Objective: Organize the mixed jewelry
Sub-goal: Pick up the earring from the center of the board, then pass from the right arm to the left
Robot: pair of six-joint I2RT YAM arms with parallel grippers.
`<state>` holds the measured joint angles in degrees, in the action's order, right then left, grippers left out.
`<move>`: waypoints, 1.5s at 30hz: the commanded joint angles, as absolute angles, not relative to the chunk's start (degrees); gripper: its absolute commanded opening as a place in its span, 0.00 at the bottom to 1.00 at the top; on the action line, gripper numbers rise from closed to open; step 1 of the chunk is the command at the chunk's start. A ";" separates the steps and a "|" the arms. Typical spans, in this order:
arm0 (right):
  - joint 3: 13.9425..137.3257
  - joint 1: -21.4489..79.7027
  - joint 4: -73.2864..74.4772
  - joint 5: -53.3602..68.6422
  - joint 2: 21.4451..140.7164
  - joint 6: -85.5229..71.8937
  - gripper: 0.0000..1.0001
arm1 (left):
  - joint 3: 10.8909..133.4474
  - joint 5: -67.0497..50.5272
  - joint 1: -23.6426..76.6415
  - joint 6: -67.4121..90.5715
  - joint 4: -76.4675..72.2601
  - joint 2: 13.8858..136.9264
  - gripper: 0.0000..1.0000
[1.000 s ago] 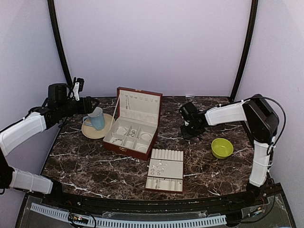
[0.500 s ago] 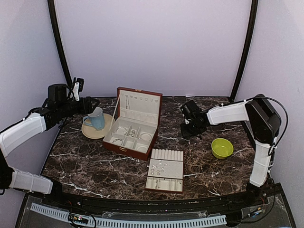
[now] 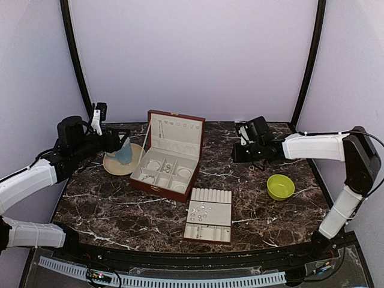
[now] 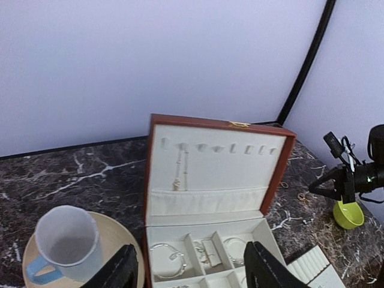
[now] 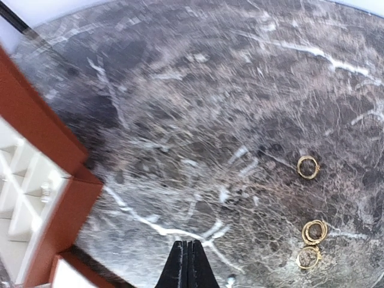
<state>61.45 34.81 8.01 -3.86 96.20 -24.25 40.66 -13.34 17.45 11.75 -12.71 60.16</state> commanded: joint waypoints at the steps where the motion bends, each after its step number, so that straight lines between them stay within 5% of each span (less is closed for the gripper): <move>1: 58.42 34.45 0.66 4.45 89.87 -24.62 0.00 | 38.41 -7.36 28.12 13.47 -22.44 61.59 0.63; 6: 55.60 35.74 -7.55 14.17 87.01 -28.79 0.00 | 38.10 -5.01 36.50 11.34 -28.48 66.39 0.63; 17: 55.79 45.76 -15.58 15.73 84.60 -34.75 0.00 | 39.76 -2.88 51.70 5.95 -40.66 78.02 0.63; 35: 55.60 48.71 -17.94 16.58 82.89 -34.72 0.00 | 42.66 -10.41 53.70 8.27 -54.46 89.38 0.65; 45: 56.92 48.95 -17.17 17.65 84.10 -34.15 0.00 | 44.25 -9.95 53.70 8.81 -57.33 90.96 0.43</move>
